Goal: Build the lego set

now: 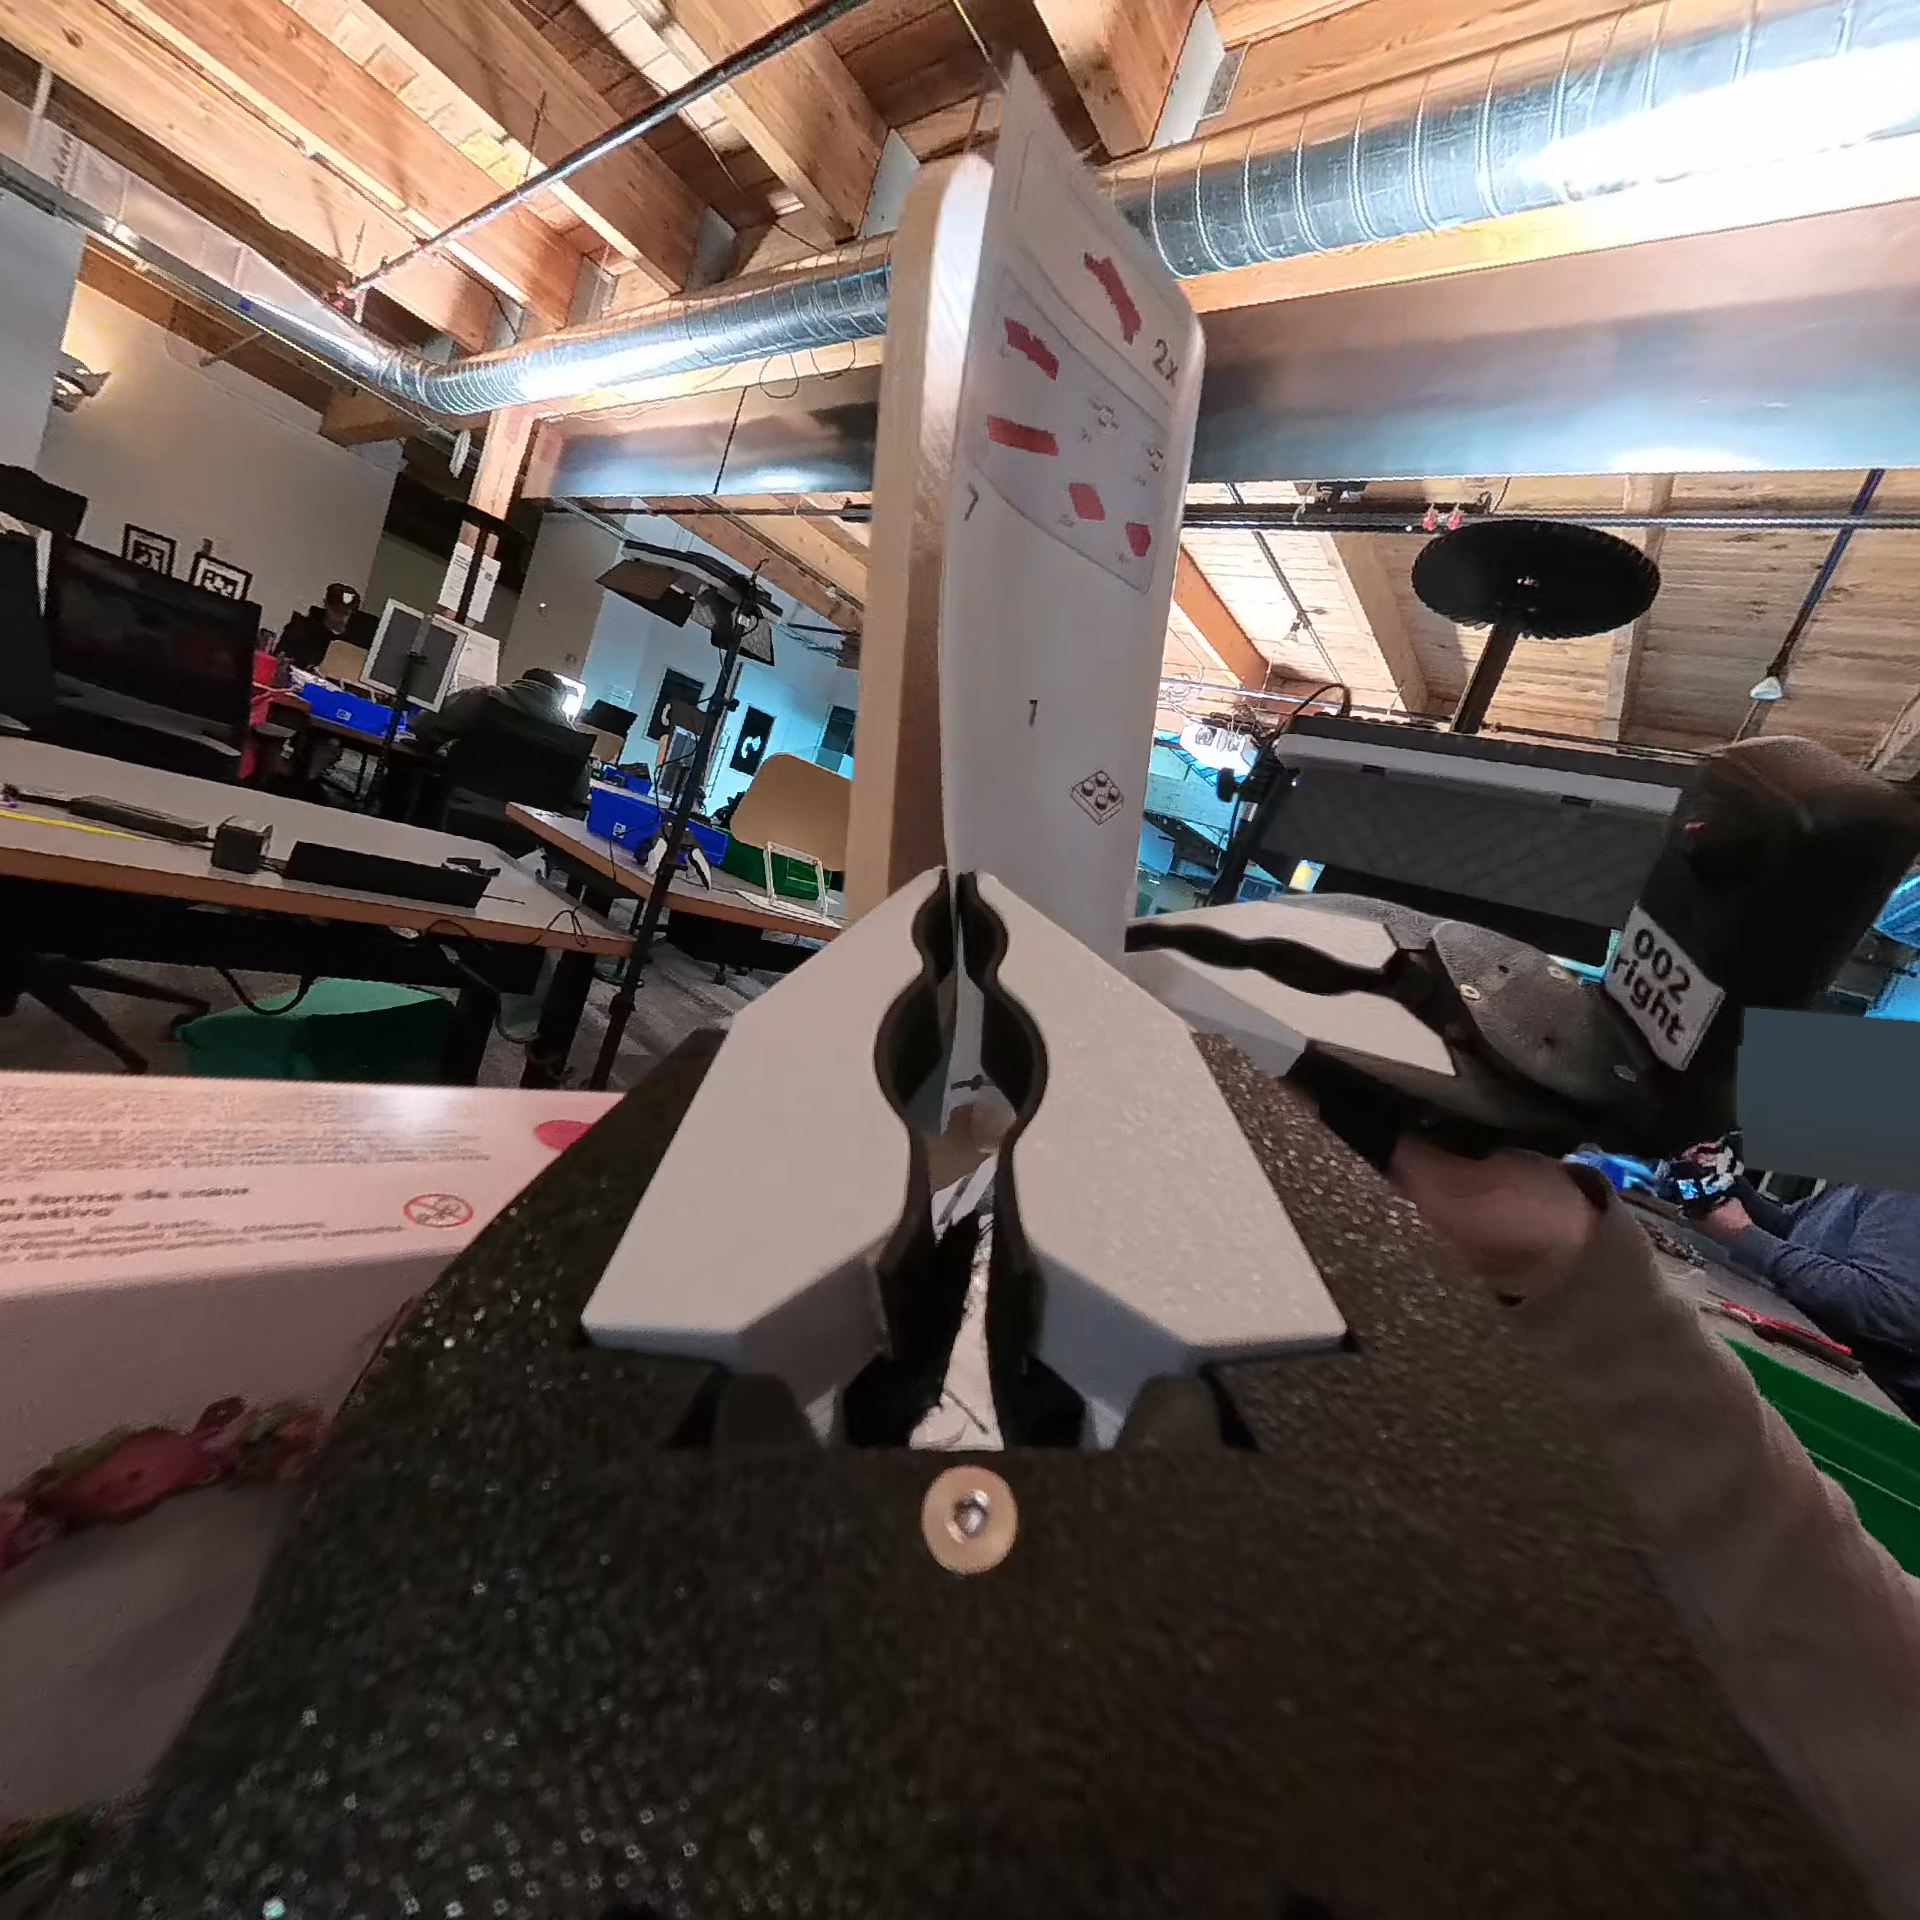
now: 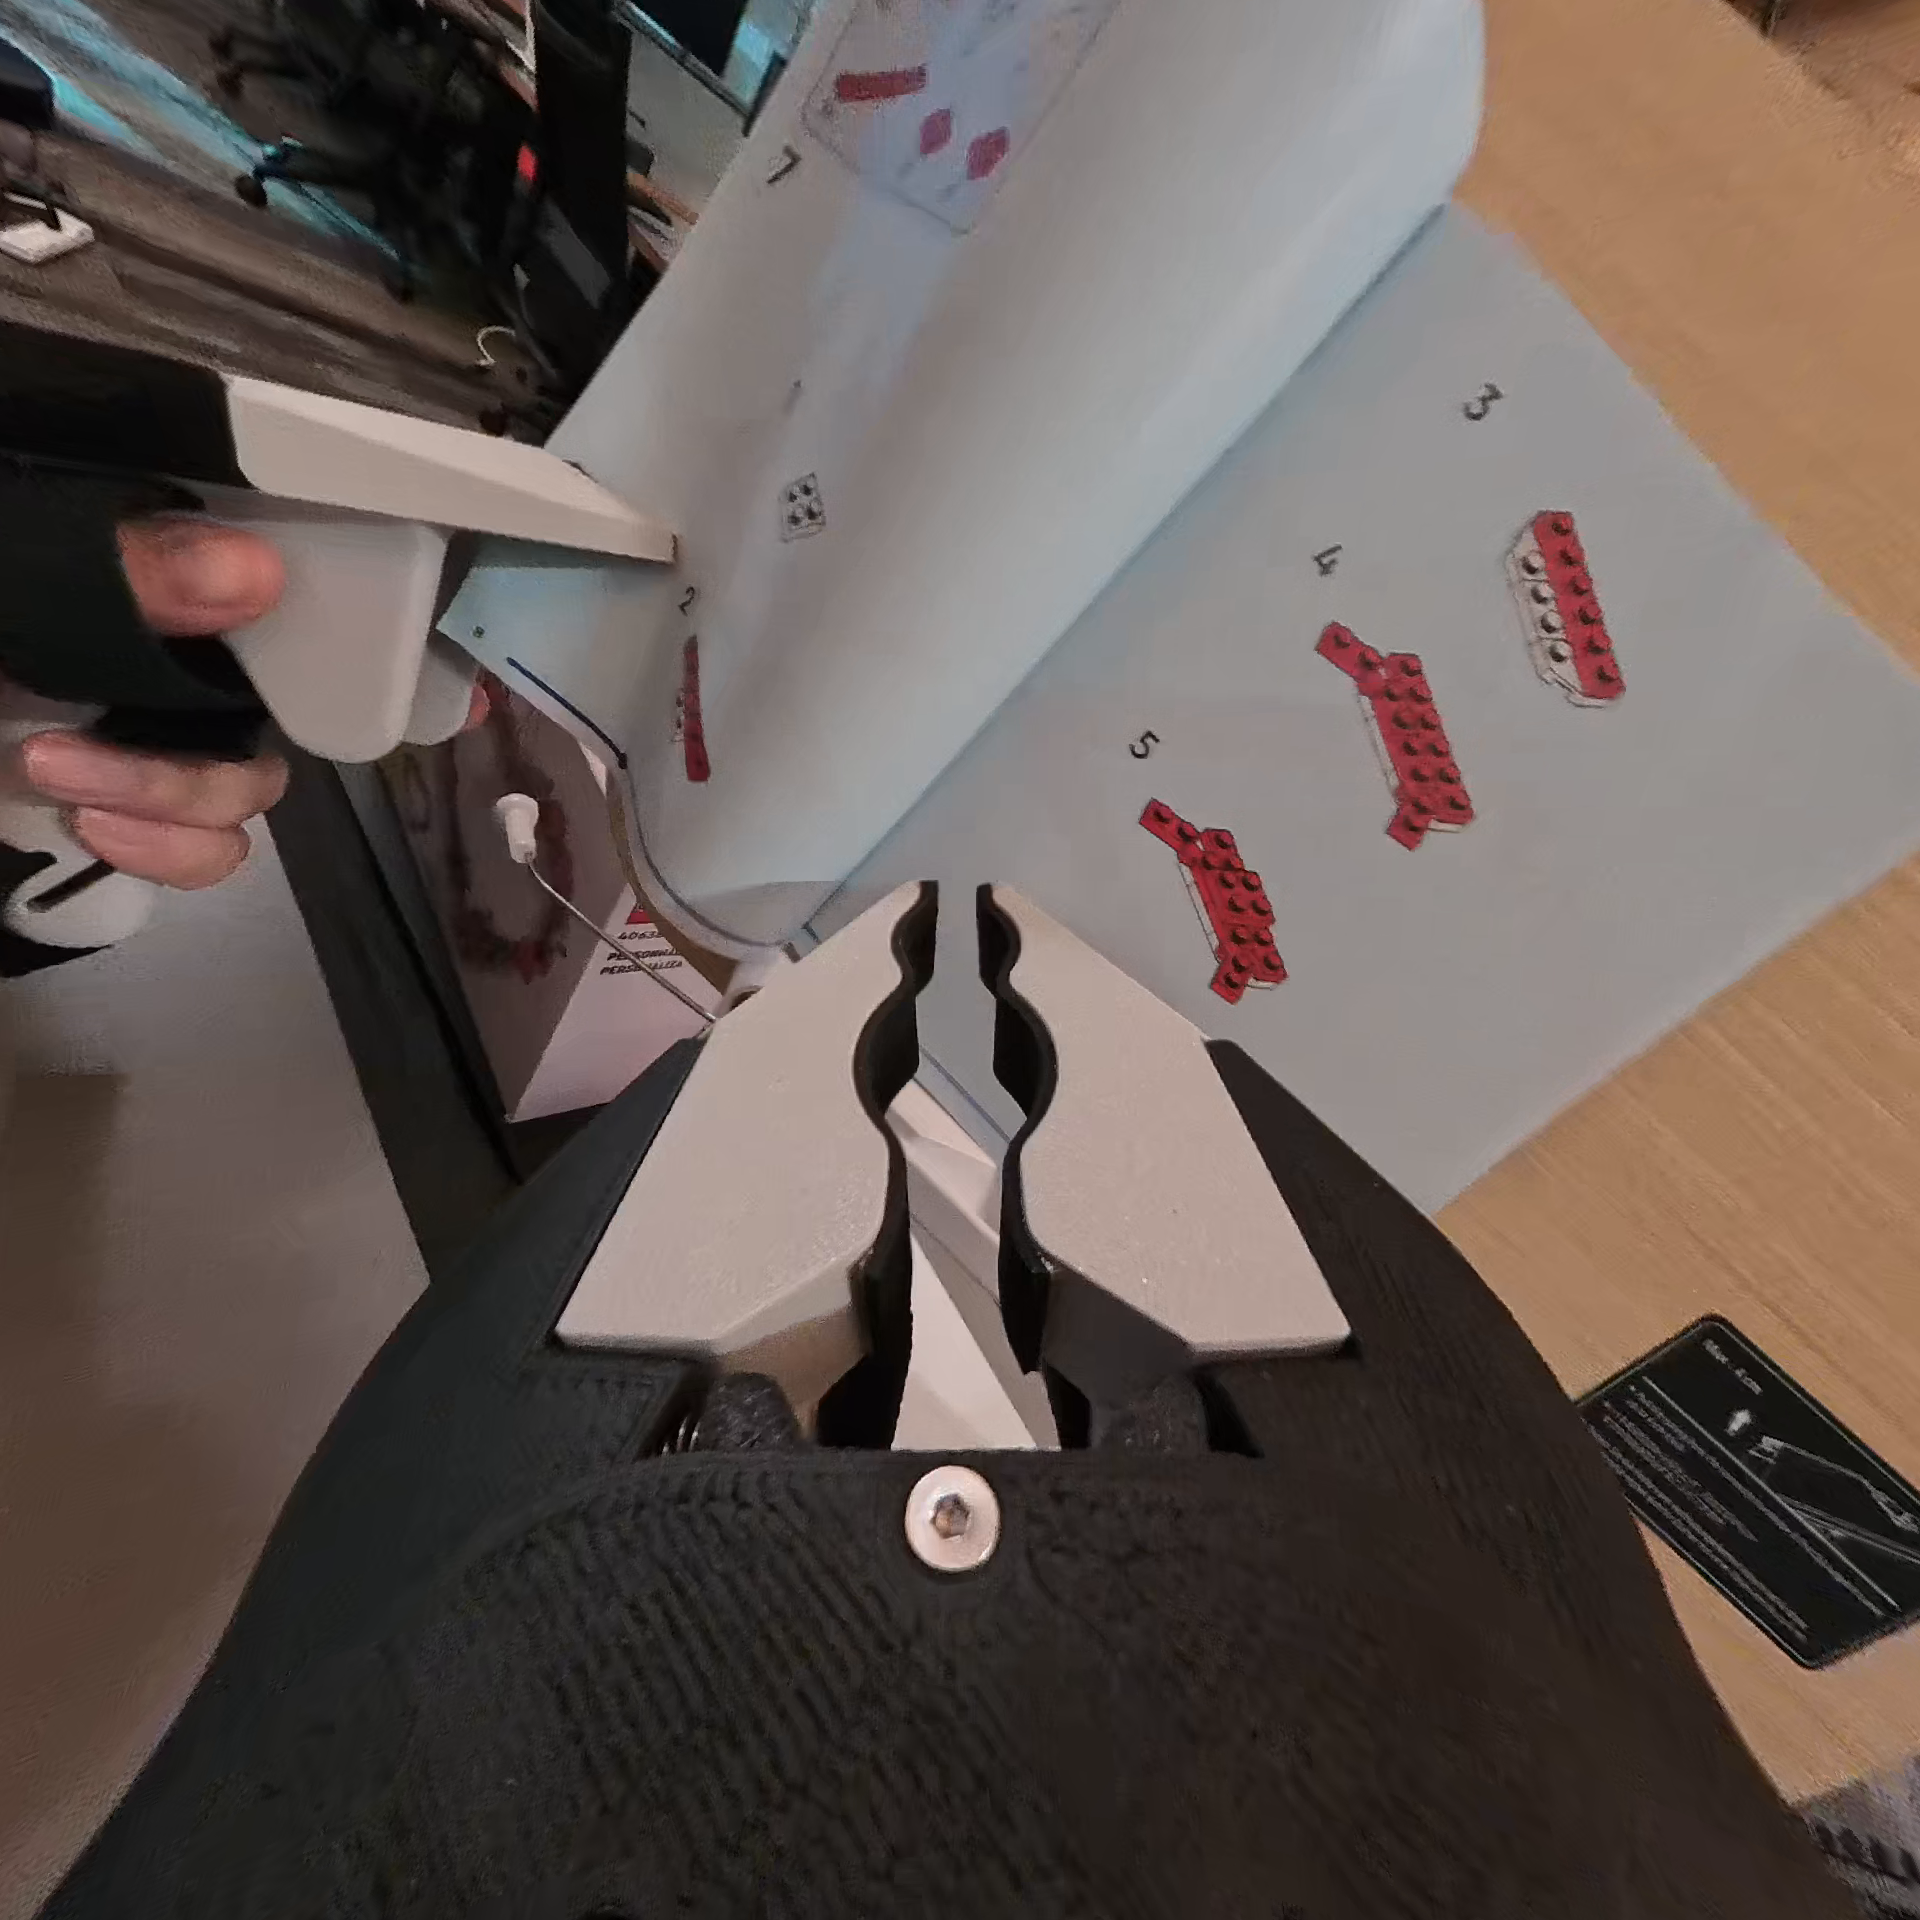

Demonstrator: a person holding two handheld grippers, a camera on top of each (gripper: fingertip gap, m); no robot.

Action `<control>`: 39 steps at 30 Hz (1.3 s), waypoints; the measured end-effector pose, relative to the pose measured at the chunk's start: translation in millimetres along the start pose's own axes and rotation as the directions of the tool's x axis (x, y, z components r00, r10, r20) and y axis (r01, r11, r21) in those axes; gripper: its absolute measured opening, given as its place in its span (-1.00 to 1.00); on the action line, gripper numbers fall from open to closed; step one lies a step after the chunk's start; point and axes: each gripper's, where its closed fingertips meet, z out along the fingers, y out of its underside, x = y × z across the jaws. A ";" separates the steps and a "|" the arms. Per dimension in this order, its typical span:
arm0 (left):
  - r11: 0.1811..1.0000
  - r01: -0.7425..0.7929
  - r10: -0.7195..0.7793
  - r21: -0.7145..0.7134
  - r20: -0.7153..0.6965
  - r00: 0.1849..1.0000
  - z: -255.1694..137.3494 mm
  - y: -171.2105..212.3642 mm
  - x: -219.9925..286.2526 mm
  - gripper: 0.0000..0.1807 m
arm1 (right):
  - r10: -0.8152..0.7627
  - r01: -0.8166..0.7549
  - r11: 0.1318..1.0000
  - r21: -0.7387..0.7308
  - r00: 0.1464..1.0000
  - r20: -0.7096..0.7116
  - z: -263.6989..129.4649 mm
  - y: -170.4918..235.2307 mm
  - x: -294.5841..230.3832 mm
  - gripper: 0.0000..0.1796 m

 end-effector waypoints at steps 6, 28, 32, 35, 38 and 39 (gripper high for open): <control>0.999 -0.036 0.037 -0.024 0.016 0.999 7.2 4.5 4.8 -1.00 | -0.055 0.053 0.997 -0.057 0.998 -0.044 8.7 6.5 -2.3 -0.92; 0.998 -0.027 0.028 -0.063 0.022 0.999 5.3 11.3 -0.6 -1.00 | -0.728 0.725 0.682 0.101 0.657 0.196 9.9 6.6 -104.4 -0.71; 0.997 -0.017 0.017 -0.076 -0.003 1.000 3.2 12.5 -0.4 -1.00 | -0.816 0.825 0.565 -0.003 0.559 0.144 21.8 17.1 -96.9 -0.80; 0.996 -0.011 0.010 -0.084 -0.011 1.000 3.1 12.6 -1.5 -1.00 | -0.827 0.836 0.547 -0.039 0.547 0.127 24.6 22.0 -90.5 -0.90; 0.995 -0.001 -0.002 -0.101 -0.028 1.000 3.8 15.6 -0.1 -1.00 | -0.825 0.831 0.555 -0.031 0.555 0.104 23.0 19.3 -87.0 -0.91; 0.995 0.002 -0.005 -0.101 -0.031 0.999 3.8 15.9 0.4 -1.00 | -0.825 0.830 0.557 -0.022 0.556 0.101 22.4 17.9 -87.9 -0.89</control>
